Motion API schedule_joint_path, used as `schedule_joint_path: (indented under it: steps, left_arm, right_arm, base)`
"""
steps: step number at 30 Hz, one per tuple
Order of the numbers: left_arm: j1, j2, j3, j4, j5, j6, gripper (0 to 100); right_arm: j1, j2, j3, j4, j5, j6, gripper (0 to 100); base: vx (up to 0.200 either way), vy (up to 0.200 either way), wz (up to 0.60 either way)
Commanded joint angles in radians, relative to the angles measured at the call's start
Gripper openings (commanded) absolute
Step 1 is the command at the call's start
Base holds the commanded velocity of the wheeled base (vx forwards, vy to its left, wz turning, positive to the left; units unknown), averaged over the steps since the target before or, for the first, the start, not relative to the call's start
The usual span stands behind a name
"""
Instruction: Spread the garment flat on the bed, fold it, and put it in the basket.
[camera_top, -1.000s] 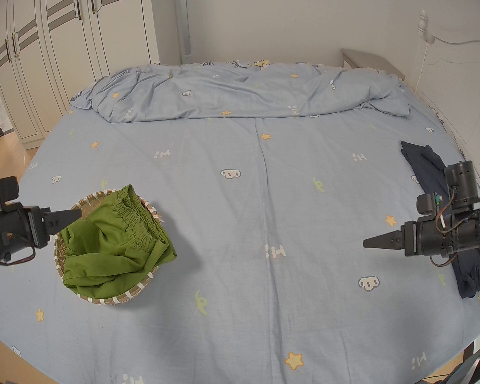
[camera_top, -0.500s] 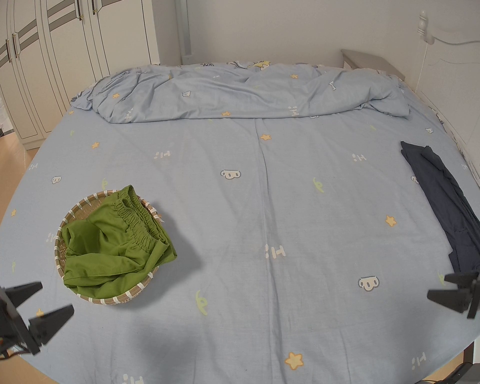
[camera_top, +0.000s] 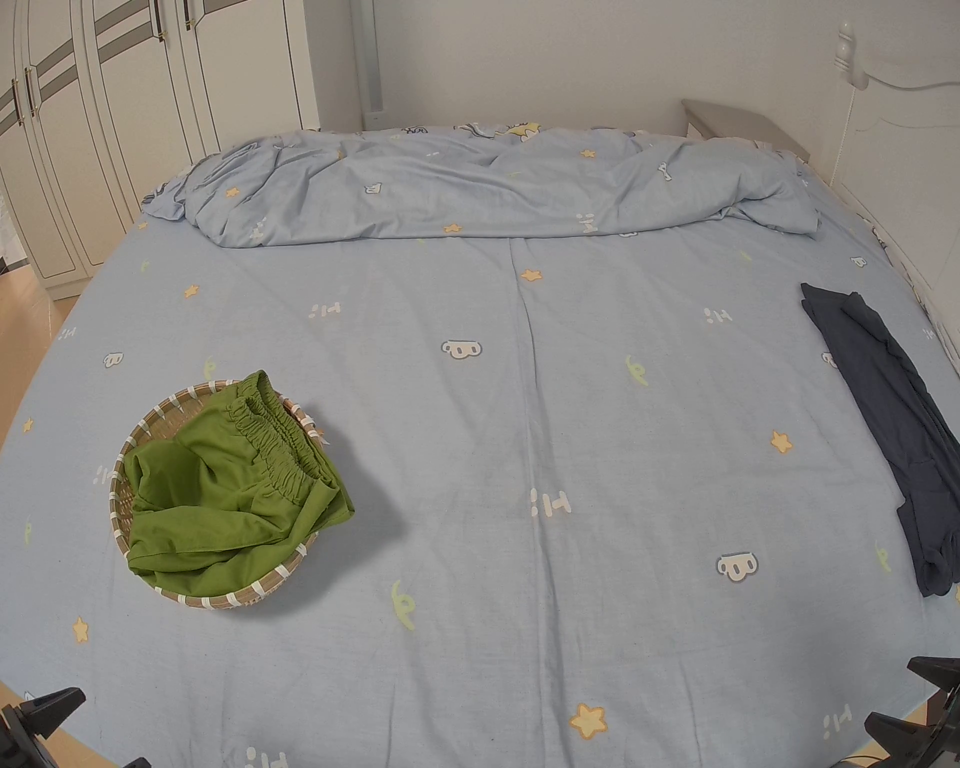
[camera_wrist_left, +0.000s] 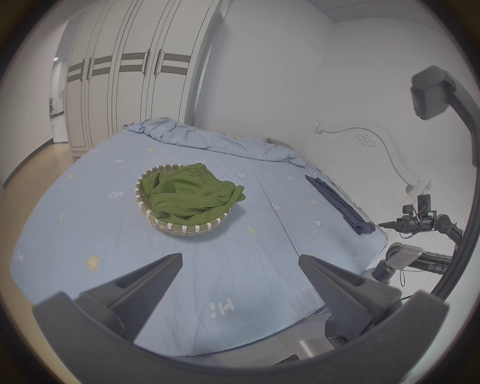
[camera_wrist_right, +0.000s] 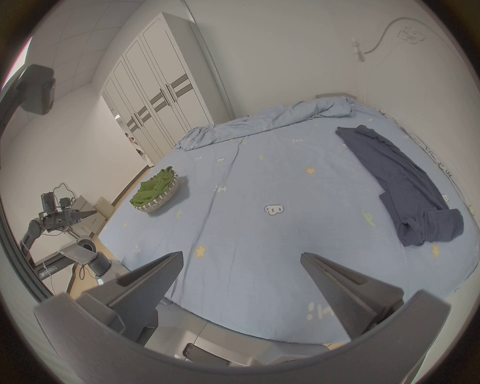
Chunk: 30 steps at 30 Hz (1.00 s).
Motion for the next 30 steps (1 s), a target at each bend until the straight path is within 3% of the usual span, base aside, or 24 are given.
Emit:
schedule_joint_path:
  steps: [1, 3, 6, 8, 9, 10, 11, 14, 15, 17, 18, 20, 30]
  left_arm:
    - [0.062, -0.192, 0.051, 0.035, 0.003, 0.048, 100]
    - [0.062, -0.19, 0.076, 0.033, 0.023, 0.099, 100]
    - [0.062, -0.19, 0.108, 0.016, 0.115, 0.136, 100]
    - [0.062, -0.19, 0.177, -0.057, 0.21, 0.147, 100]
    - [0.062, -0.19, 0.186, -0.071, 0.22, 0.147, 100]
    - [0.062, -0.19, 0.223, -0.155, 0.237, 0.134, 100]
    - [0.062, -0.19, 0.258, -0.24, 0.25, 0.121, 100]
    - [0.062, -0.19, 0.327, -0.379, 0.283, 0.105, 100]
    - [0.062, -0.19, 0.375, -0.448, 0.324, 0.111, 100]
    - [0.062, -0.19, 0.376, -0.453, 0.327, 0.111, 100]
    - [0.062, -0.19, 0.385, -0.476, 0.336, 0.108, 100]
    - [0.062, -0.19, 0.387, -0.476, 0.335, 0.11, 100]
    - [0.062, -0.19, 0.387, -0.479, 0.336, 0.104, 100]
  right_arm:
    - [-0.018, -0.105, 0.062, -0.02, -0.03, 0.021, 100]
    - [-0.018, -0.105, 0.093, -0.095, -0.038, 0.036, 100]
    - [-0.018, -0.105, 0.165, -0.229, -0.061, 0.048, 100]
    - [-0.018, -0.105, 0.32, -0.451, -0.16, 0.036, 100]
    - [-0.018, -0.105, 0.331, -0.473, -0.171, 0.038, 100]
    - [-0.018, -0.105, 0.375, -0.592, -0.217, 0.039, 100]
    - [-0.018, -0.107, 0.378, -0.626, -0.239, 0.038, 100]
    - [-0.018, -0.105, 0.378, -0.619, -0.268, 0.033, 100]
    - [-0.018, -0.105, 0.378, -0.605, -0.325, 0.031, 100]
    - [-0.018, -0.105, 0.378, -0.605, -0.331, 0.031, 100]
    - [-0.018, -0.105, 0.378, -0.585, -0.46, 0.005, 100]
    - [-0.018, -0.105, 0.378, -0.583, -0.498, -0.002, 100]
    - [-0.018, -0.104, 0.378, -0.571, -0.483, 0.002, 100]
  base:
    - [0.0, 0.0, 0.0]
    - [0.0, 0.0, 0.0]
    - [0.0, 0.0, 0.0]
    - [0.0, 0.0, 0.0]
    - [0.0, 0.0, 0.0]
    - [0.0, 0.0, 0.0]
    - [0.0, 0.0, 0.0]
    - [0.0, 0.0, 0.0]
    - [0.0, 0.0, 0.0]
    - [0.0, 0.0, 0.0]
    - [0.0, 0.0, 0.0]
    - [0.0, 0.0, 0.0]
    - [0.0, 0.0, 0.0]
